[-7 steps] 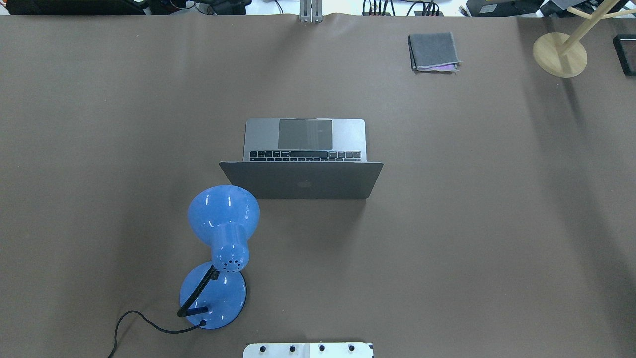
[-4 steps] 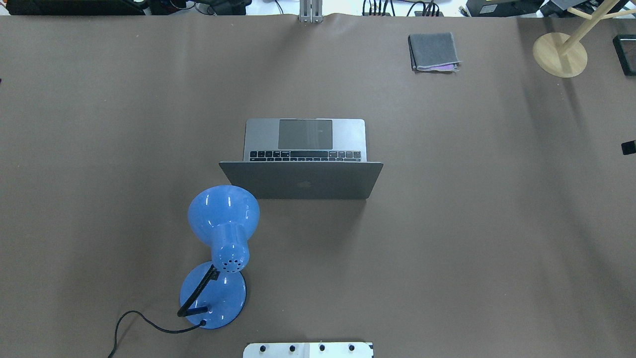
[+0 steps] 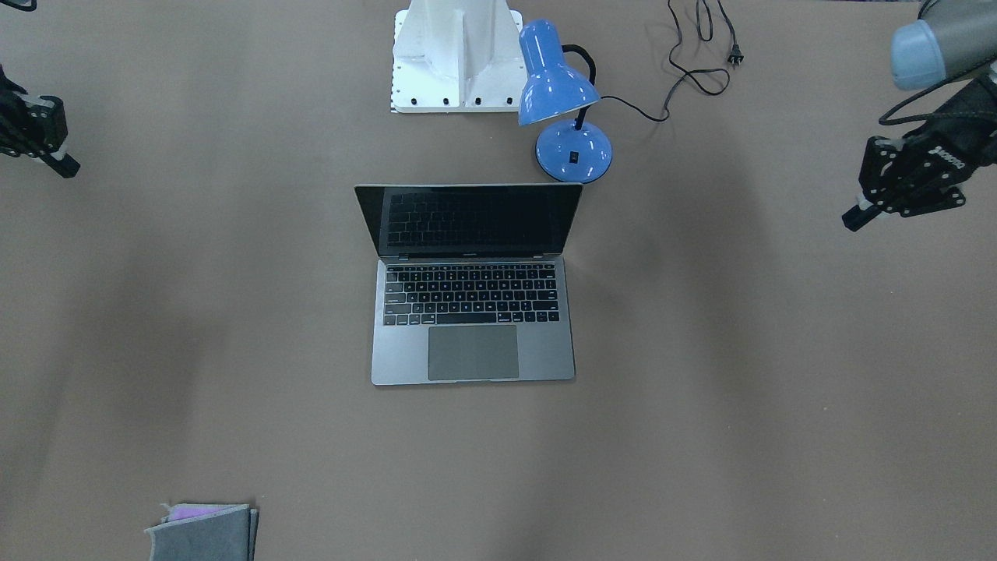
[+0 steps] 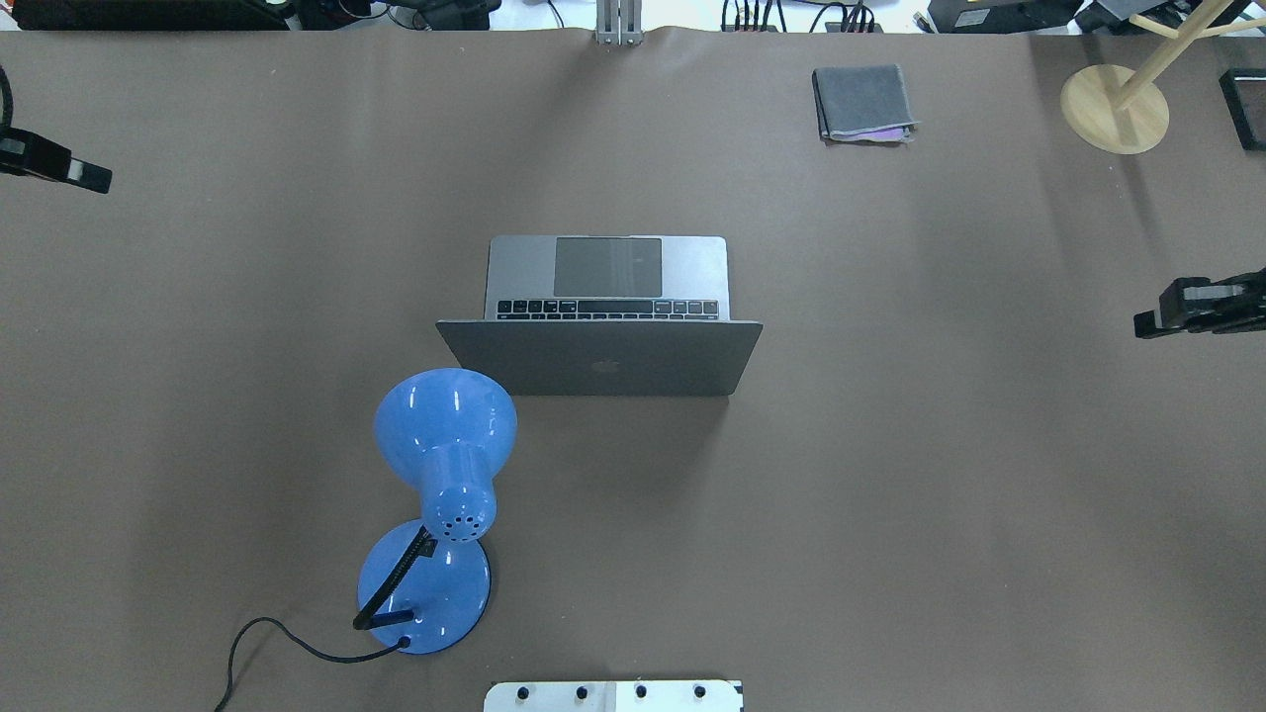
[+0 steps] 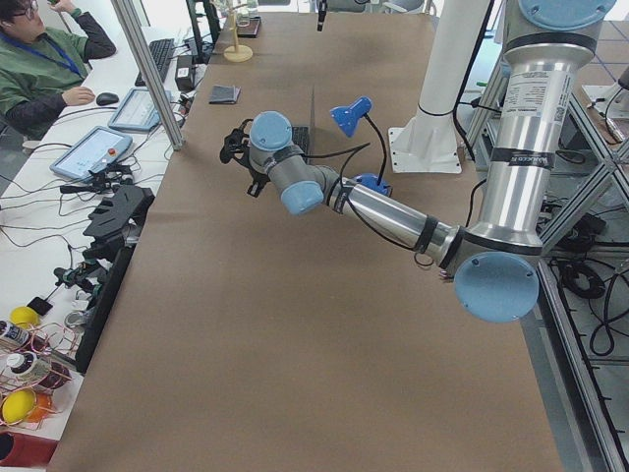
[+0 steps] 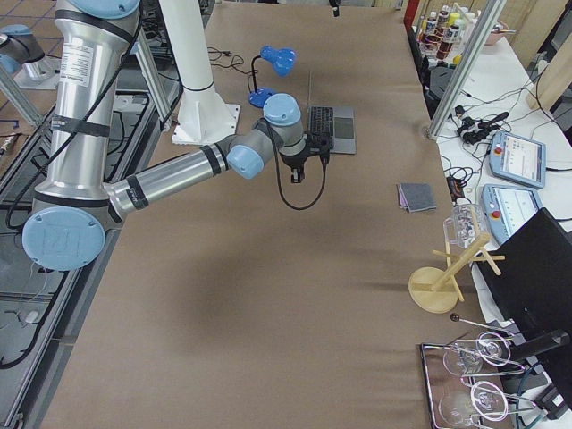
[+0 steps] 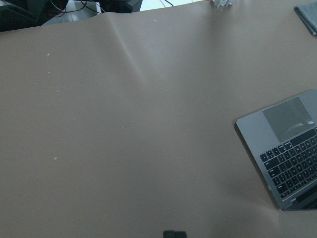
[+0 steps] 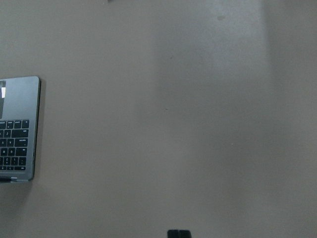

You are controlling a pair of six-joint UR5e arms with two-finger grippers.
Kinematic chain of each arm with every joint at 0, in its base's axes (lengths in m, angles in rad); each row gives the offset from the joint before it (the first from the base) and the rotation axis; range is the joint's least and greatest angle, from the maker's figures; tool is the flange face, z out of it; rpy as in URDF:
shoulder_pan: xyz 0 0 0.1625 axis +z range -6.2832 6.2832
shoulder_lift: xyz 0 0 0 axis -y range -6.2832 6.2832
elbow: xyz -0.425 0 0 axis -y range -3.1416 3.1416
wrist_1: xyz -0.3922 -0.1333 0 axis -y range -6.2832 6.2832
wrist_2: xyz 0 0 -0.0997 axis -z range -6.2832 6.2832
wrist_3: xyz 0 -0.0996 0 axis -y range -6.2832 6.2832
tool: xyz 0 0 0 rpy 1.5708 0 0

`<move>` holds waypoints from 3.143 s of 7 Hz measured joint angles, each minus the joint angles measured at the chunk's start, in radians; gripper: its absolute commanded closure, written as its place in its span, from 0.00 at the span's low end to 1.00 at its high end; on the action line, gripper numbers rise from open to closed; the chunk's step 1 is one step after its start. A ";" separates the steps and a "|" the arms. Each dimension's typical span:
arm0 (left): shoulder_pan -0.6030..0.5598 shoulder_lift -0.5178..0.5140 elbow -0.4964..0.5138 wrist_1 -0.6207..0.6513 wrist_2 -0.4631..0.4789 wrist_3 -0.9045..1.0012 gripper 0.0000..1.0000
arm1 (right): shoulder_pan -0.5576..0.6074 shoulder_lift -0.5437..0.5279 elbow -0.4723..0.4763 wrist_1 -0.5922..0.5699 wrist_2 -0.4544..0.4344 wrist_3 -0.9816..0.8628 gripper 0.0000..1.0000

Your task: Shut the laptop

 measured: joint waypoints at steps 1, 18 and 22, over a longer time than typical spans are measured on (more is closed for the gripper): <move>0.052 -0.017 -0.020 -0.002 0.003 -0.132 1.00 | -0.063 0.018 0.016 -0.003 -0.050 0.085 1.00; 0.485 -0.242 -0.134 0.362 0.211 -0.474 1.00 | -0.610 0.655 0.058 -0.714 -0.517 0.542 1.00; 0.522 -0.281 -0.116 0.380 0.242 -0.475 1.00 | -0.572 0.708 -0.050 -0.610 -0.516 0.543 1.00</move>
